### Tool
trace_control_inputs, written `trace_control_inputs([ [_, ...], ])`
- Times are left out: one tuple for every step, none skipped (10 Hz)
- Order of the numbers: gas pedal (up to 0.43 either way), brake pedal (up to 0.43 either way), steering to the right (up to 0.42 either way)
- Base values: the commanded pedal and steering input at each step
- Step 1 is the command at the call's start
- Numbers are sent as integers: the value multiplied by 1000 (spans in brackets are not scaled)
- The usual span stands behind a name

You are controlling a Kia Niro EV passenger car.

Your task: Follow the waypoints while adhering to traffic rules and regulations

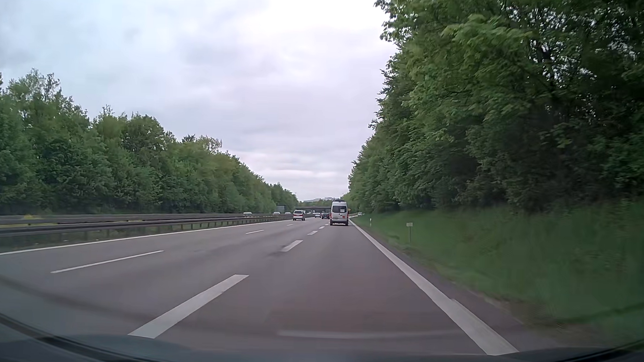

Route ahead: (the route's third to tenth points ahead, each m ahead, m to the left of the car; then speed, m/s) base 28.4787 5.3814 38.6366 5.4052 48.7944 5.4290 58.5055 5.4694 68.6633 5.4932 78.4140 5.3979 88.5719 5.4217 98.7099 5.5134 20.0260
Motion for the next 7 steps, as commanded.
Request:
trace_control_inputs([
  [177,0,-3],
  [177,0,-3],
  [177,0,-3],
  [177,0,-3],
  [169,0,-3],
  [169,0,-3],
  [169,0,-3],
])
